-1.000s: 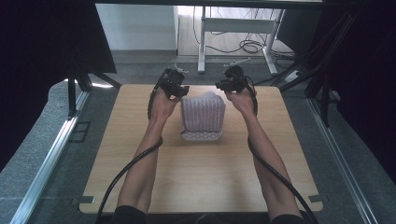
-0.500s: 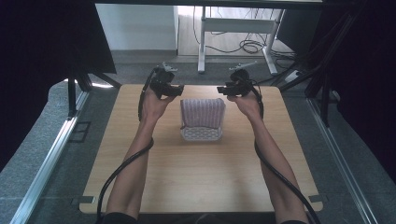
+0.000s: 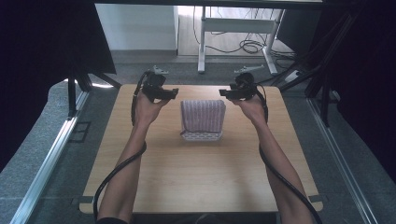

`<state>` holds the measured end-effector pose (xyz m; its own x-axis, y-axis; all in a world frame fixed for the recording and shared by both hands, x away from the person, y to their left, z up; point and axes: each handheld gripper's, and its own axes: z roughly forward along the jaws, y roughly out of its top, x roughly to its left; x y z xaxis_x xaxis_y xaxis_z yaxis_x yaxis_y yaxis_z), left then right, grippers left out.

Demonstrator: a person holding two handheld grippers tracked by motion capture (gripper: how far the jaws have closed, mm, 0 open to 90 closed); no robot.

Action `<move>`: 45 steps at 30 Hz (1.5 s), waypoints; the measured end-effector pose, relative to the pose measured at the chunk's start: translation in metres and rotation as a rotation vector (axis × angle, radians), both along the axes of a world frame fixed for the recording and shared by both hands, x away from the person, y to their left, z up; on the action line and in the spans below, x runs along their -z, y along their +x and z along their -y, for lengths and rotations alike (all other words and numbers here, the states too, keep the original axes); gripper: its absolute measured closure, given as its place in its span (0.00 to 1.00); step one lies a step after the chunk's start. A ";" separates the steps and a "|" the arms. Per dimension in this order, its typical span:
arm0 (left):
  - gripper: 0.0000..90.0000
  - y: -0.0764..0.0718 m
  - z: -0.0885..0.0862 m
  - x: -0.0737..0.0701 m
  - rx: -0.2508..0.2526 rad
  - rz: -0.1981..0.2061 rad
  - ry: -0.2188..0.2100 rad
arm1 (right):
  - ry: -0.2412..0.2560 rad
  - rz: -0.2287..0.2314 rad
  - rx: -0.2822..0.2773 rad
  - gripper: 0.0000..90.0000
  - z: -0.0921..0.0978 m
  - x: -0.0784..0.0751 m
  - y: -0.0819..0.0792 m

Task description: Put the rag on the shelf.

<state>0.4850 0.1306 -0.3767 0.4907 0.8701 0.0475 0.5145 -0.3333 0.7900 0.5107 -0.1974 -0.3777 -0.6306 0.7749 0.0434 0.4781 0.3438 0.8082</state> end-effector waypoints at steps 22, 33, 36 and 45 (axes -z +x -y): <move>0.21 -0.020 -0.018 0.001 0.035 -0.032 -0.043 | 0.030 -0.003 -0.004 0.35 0.023 -0.002 -0.026; 0.17 -0.037 -0.019 0.007 0.068 -0.030 -0.038 | 0.011 -0.005 -0.033 0.29 0.030 0.006 -0.045; 0.16 -0.041 -0.019 0.008 0.075 -0.029 -0.044 | 0.014 -0.007 -0.040 0.28 0.031 0.007 -0.049; 0.14 -0.063 -0.019 0.015 0.107 -0.021 -0.046 | 0.019 -0.017 -0.083 0.22 0.033 0.013 -0.069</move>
<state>0.4224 0.1498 -0.3913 0.5816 0.8135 -0.0025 0.4948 -0.3513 0.7949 0.4416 -0.2306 -0.3907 -0.6914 0.7192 0.0690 0.4624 0.3671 0.8071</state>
